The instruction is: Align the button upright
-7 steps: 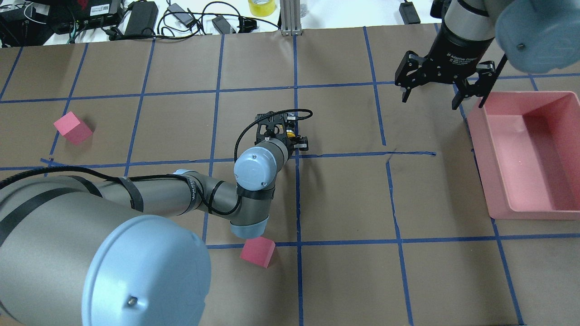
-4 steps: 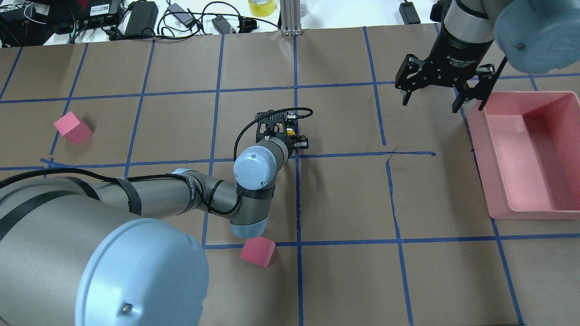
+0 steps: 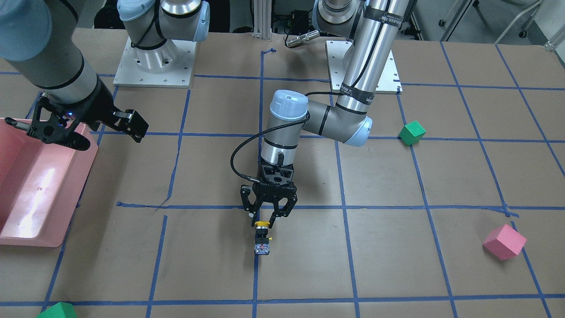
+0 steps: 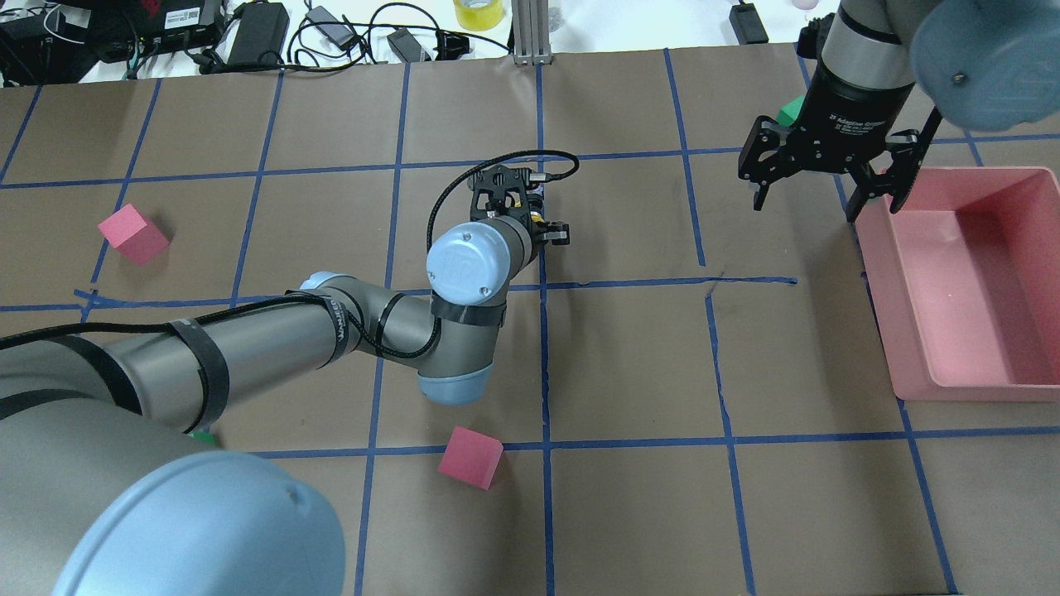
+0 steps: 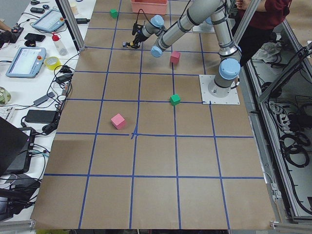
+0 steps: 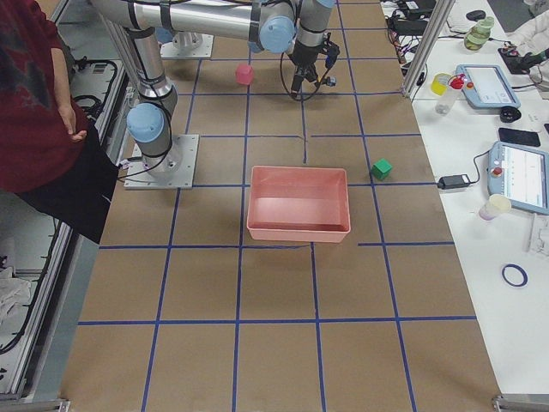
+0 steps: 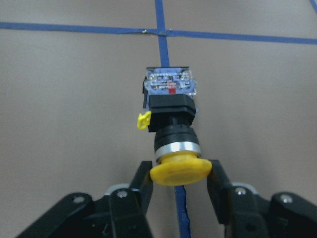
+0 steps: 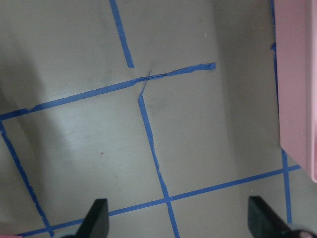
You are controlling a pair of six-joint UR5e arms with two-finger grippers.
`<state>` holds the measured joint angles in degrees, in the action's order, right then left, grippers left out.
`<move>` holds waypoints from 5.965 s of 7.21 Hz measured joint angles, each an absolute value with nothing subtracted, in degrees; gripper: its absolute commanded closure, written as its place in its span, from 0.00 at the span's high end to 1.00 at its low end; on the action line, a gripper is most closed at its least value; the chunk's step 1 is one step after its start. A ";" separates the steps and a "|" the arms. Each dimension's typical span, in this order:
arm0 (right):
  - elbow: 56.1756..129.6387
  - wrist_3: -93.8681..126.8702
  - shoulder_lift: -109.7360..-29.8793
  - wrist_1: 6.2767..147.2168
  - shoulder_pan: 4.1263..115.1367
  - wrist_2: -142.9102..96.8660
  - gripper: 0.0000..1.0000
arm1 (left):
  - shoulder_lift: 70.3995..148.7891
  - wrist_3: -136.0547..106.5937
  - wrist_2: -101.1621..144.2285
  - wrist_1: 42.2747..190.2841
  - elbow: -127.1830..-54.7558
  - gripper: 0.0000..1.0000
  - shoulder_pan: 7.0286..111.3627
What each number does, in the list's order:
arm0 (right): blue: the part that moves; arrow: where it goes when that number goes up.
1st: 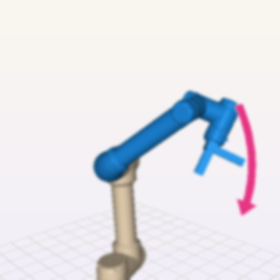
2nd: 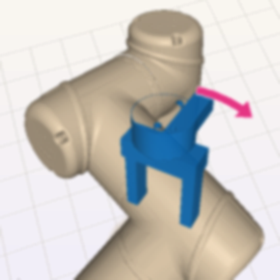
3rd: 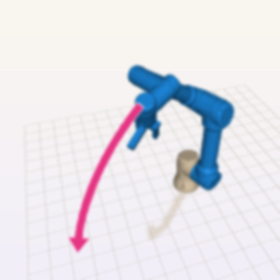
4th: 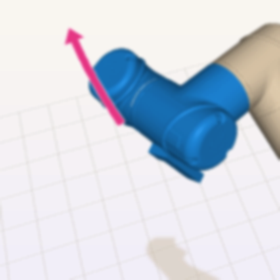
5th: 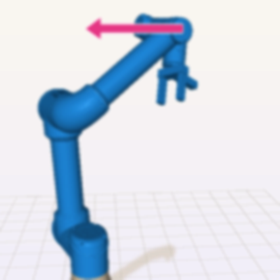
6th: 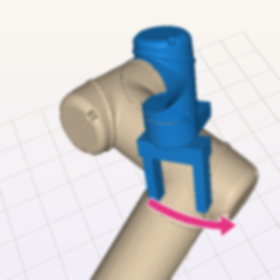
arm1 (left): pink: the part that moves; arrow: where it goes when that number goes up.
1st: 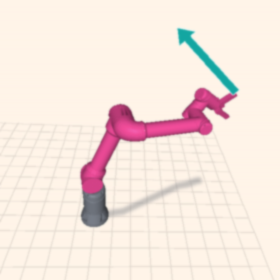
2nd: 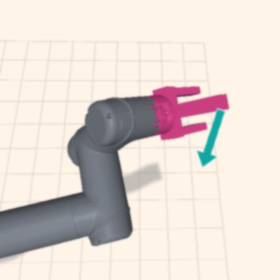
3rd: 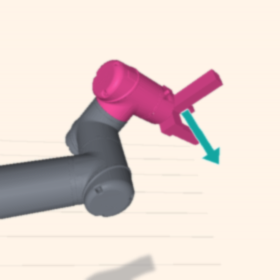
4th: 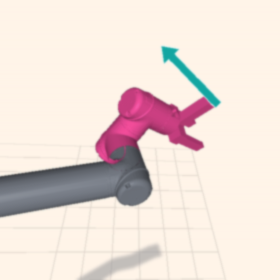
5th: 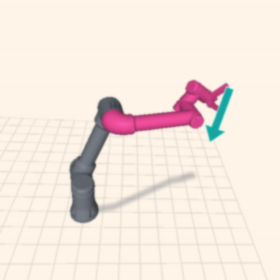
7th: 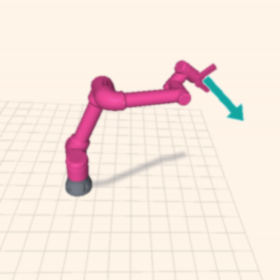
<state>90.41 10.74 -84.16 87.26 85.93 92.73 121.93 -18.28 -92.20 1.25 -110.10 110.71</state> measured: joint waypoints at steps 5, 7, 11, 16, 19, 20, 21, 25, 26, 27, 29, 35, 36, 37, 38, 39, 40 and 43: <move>91.72 10.71 -81.65 87.35 85.55 93.00 1.00 | 114.23 -27.29 -87.15 54.90 -93.66 0.00 110.23; 92.47 10.97 -81.96 87.06 86.10 91.89 1.00 | 114.36 -36.47 -74.72 66.07 -91.11 0.00 107.11; 94.19 10.73 -82.22 86.30 86.62 91.20 1.00 | 120.57 -38.70 -52.50 74.50 -89.62 0.00 99.94; 95.24 10.73 -81.99 86.75 86.58 91.12 1.00 | 123.56 -38.61 -51.69 75.50 -88.35 0.00 98.75; 95.27 10.41 -81.83 86.85 86.57 90.89 1.00 | 123.62 -38.58 -52.42 76.97 -88.30 0.99 98.30; 95.40 10.23 -81.75 86.79 86.57 90.92 1.00 | 123.30 -38.63 -52.84 77.10 -88.32 1.00 98.27; 95.62 10.13 -81.72 86.83 86.57 91.02 1.00 | 122.74 -38.68 -53.43 77.14 -88.31 1.00 98.23; 95.80 9.96 -81.63 87.13 86.57 91.59 1.00 | 116.40 -37.56 -58.80 83.73 -85.36 1.00 95.97; 95.73 9.76 -81.62 87.19 86.55 91.77 1.00 | 113.41 -36.59 -61.33 87.28 -83.93 1.00 95.74; 95.64 9.31 -81.63 87.26 86.52 91.87 1.00 | 109.59 -34.79 -66.08 89.27 -83.63 1.00 95.81; 95.56 8.81 -81.64 87.37 86.24 91.98 1.00 | 101.71 -22.17 -76.46 90.43 -85.40 1.00 95.76; 95.88 8.79 -81.56 88.07 86.05 92.19 1.00 | 90.64 3.76 -87.60 86.28 -86.73 1.00 90.12; 95.88 8.81 -81.56 88.12 86.05 92.19 1.00 | 90.07 4.18 -87.59 86.26 -87.08 1.00 89.86; 95.88 8.95 -81.62 88.07 86.18 92.22 1.00 | 89.71 4.33 -87.55 86.09 -87.58 1.00 89.71; 95.81 9.16 -81.81 87.88 86.39 92.20 1.00 | 89.53 4.37 -87.57 86.01 -87.89 1.00 89.58; 95.57 9.28 -82.09 87.83 86.60 92.08 1.00 | 89.50 4.39 -87.56 85.97 -88.01 1.00 89.42; 94.98 9.20 -82.42 87.97 86.72 92.01 1.00 | 89.48 4.41 -87.55 85.96 -88.04 1.00 89.26; 91.54 8.39 -84.75 90.86 87.01 91.10 1.00 | 89.47 4.42 -87.56 85.94 -88.09 1.00 88.98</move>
